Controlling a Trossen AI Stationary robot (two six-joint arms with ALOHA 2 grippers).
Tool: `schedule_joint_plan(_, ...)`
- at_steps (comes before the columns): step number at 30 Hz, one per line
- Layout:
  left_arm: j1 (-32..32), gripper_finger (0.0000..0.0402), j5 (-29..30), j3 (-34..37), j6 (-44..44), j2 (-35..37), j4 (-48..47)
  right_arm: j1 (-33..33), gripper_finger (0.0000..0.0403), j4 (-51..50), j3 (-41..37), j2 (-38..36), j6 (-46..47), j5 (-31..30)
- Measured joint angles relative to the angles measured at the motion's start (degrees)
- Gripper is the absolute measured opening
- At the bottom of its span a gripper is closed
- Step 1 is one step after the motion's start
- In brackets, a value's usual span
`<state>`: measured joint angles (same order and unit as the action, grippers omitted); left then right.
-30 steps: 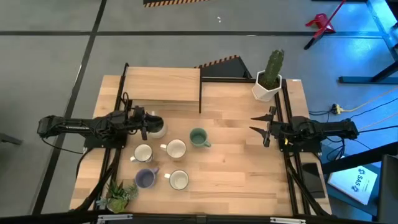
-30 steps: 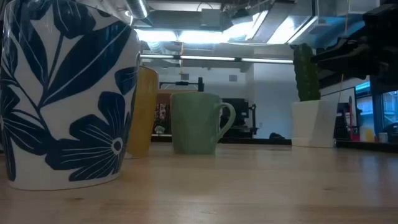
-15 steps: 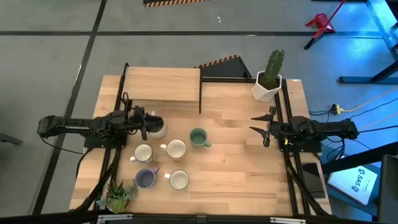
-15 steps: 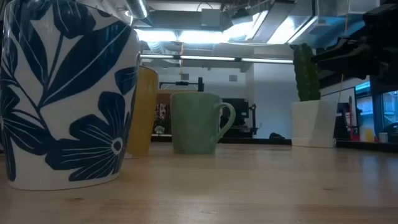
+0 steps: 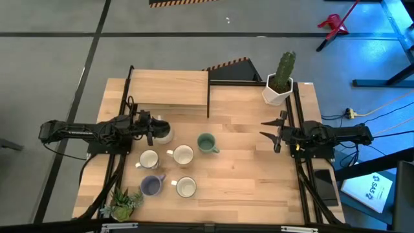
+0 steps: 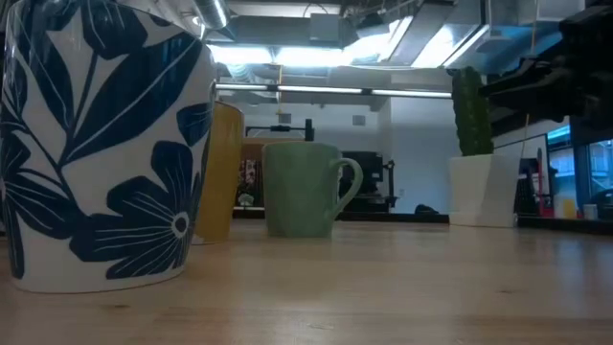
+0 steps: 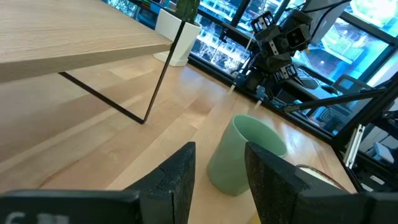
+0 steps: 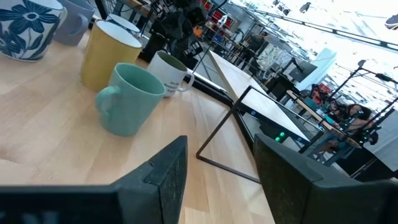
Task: Place coffee mugs
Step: Put the green mug on the shelf
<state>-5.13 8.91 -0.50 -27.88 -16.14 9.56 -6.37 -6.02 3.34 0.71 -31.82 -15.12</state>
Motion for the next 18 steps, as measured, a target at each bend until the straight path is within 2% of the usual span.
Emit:
schedule_joint_plan(8,0.00,0.0133,0.01,0.00,0.00,0.01,0.00,0.01,0.0177,-0.01,0.01,0.01,0.10,2.77)
schedule_joint_plan(12,0.01,0.0133,0.01,0.00,0.00,0.01,0.00,0.00,0.0177,-0.17,0.00,0.00,3.11,4.77)
schedule_joint_plan(18,0.00,0.0133,0.00,-0.02,0.00,0.01,0.02,0.02,0.0177,0.00,0.00,0.01,3.36,4.59)
